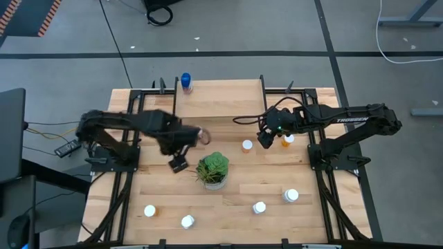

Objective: Pick and place medicine bottles onto shelf by color
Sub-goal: Put the bottom orange pill bottle on the shelf

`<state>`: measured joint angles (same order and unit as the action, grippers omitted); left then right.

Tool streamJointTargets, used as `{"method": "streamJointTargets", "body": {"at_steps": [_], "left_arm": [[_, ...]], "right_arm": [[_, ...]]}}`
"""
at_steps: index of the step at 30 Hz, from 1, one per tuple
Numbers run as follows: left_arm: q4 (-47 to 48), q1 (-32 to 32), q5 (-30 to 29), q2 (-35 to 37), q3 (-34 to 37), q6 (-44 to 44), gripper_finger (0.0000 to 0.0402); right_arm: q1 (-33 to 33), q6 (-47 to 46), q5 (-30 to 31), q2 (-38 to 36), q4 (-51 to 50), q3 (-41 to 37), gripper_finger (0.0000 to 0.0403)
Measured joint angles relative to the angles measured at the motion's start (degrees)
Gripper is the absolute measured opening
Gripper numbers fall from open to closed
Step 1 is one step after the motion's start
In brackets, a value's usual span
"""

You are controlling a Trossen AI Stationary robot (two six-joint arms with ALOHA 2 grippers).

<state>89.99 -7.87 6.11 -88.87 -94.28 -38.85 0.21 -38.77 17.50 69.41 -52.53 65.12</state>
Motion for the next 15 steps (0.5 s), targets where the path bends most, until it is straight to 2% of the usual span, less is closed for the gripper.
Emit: {"method": "streamJointTargets", "body": {"at_steps": [4,7,10,15], "left_arm": [[-1.0,-5.1,1.2,7.9,8.7,-10.5,0.0300],[-5.6,-9.4,1.9,12.4,13.0,-18.2,0.0300],[-7.8,-14.5,1.6,13.9,16.0,-24.8,0.0300],[-12.0,-24.0,0.6,13.4,19.8,-30.6,0.0300]], "right_arm": [[0.9,1.6,0.0,0.0,0.0,0.0,0.0310],[1.1,2.7,0.1,0.0,0.0,0.0,0.0310],[1.1,3.4,0.0,0.0,0.0,0.0,0.0310],[1.1,2.1,-0.8,0.0,0.0,0.0,0.0310]]}}
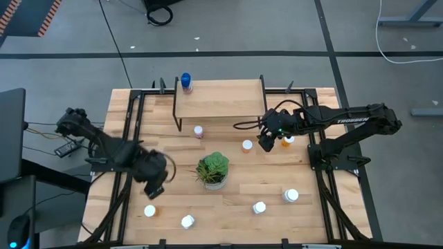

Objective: Pick and place medicine bottles onto shelf by color
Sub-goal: Put the bottom orange pill bottle on the shelf

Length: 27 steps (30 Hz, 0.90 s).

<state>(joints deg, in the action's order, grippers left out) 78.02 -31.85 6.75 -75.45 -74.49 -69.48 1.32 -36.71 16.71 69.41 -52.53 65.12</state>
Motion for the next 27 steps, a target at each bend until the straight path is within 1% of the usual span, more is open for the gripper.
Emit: {"method": "streamJointTargets", "body": {"at_steps": [3,8,11,14,18,20,23,27], "left_arm": [[-6.4,-3.3,-2.6,-0.8,0.9,-0.7,0.0300],[-15.7,-4.8,-6.4,-3.4,0.9,3.0,0.0297],[-21.5,-6.0,-7.5,-6.1,0.9,5.7,0.0294],[-25.1,-7.0,-7.2,-9.8,0.9,4.8,0.0294],[-25.1,-8.3,-6.8,-14.0,0.9,-1.6,0.0293],[-23.5,-8.9,-6.4,-15.2,0.9,-4.6,0.0293],[-19.7,-9.9,-6.0,-15.7,0.9,-7.6,0.0293],[-14.5,-12.1,-5.7,-15.7,0.9,-13.8,0.0293]], "right_arm": [[0.0,-0.6,0.0,0.0,0.0,0.0,0.0310],[0.0,-1.7,0.0,0.0,0.0,0.0,0.0310],[0.0,-2.9,-0.3,0.0,0.0,0.0,0.0310],[0.0,-4.1,-1.2,0.0,0.0,0.0,0.0310],[0.0,-3.4,-1.8,0.0,0.0,0.0,0.0310],[0.0,-2.1,-2.3,0.0,0.0,0.0,0.0310],[0.0,0.4,-2.4,0.0,0.0,0.0,0.0310],[0.0,3.4,-2.4,0.0,0.0,0.0,0.0310]]}}
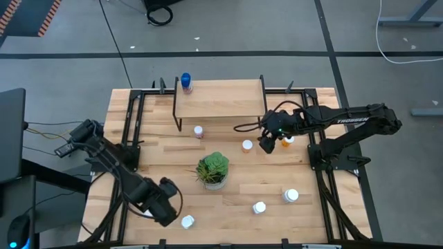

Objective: Pick and place medicine bottles onto shelf by color
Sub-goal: Put the bottom orange pill bottle on the shelf

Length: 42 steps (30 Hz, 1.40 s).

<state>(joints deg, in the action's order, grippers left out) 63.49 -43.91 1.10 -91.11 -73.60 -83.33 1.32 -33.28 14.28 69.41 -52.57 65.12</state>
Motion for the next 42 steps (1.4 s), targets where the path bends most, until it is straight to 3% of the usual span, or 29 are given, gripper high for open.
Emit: {"method": "streamJointTargets", "body": {"at_steps": [5,12,23,31,42], "left_arm": [[3.8,-3.2,1.8,0.0,0.2,-8.9,0.0293],[-3.0,-3.2,5.8,0.9,5.2,-18.4,0.0293],[0.8,-3.8,5.9,0.7,5.8,-24.3,0.0293],[-12.5,-5.2,9.4,1.1,14.0,-28.1,0.0293],[-11.7,-5.2,7.8,0.9,14.5,-28.2,0.0293]], "right_arm": [[0.0,0.1,-1.7,0.0,-0.1,0.0,0.0310],[0.7,0.4,-1.0,0.0,0.0,0.0,0.0310],[0.7,1.0,-0.9,0.0,0.0,0.0,0.0310],[0.7,1.1,-0.9,0.0,0.0,0.0,0.0310],[0.7,0.2,-1.3,0.0,-0.5,0.0,0.0310]]}}
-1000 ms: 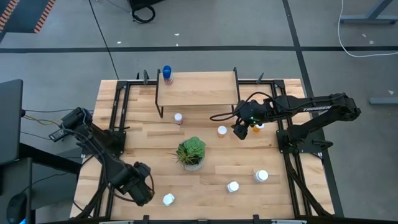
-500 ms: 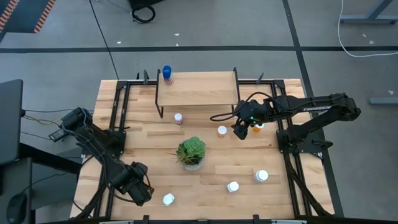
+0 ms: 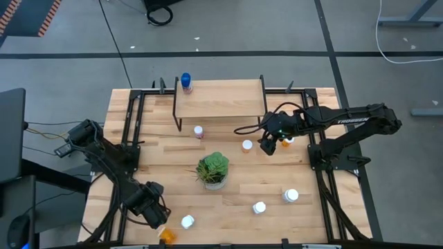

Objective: Pick and place medicine bottles onto shelf by color
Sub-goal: Put the bottom orange pill bottle on the shelf

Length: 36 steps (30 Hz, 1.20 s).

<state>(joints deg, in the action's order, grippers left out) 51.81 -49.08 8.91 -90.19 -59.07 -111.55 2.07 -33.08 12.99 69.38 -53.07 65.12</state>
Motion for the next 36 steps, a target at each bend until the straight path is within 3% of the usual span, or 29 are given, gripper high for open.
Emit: {"method": "streamJointTargets", "body": {"at_steps": [6,10,16,19,23,29,33,36], "left_arm": [[-5.5,0.0,-1.6,0.3,-1.0,-0.6,0.0293],[-6.8,0.0,-5.9,0.7,-5.2,2.4,0.0293],[-7.3,-2.6,-12.6,0.7,-15.0,25.5,0.0293],[-2.7,-3.6,-12.2,0.6,-16.8,34.8,0.0293],[1.9,-4.7,-10.6,0.6,-17.0,48.1,0.0293],[1.0,-5.6,-10.7,0.4,-17.0,70.3,0.0293],[-3.1,-6.3,-11.1,0.2,-14.2,79.3,0.0293],[-7.7,-6.5,-10.7,0.1,-11.4,81.2,0.0293]], "right_arm": [[0.0,-0.3,-0.5,0.0,0.0,0.0,0.0310],[0.0,-1.5,-1.8,0.0,0.0,0.0,0.0310],[0.0,-0.1,-2.4,0.0,-0.1,0.0,0.0310],[0.0,0.2,-2.4,0.0,-0.1,0.0,0.0310],[0.0,0.0,-2.7,0.0,-0.1,0.0,0.0310],[0.0,-0.7,-2.8,0.0,-0.2,0.0,0.0310],[1.1,-8.5,-2.4,0.0,-0.4,0.0,0.0310],[3.2,-16.0,-0.2,0.0,-0.4,0.0,0.0310]]}}
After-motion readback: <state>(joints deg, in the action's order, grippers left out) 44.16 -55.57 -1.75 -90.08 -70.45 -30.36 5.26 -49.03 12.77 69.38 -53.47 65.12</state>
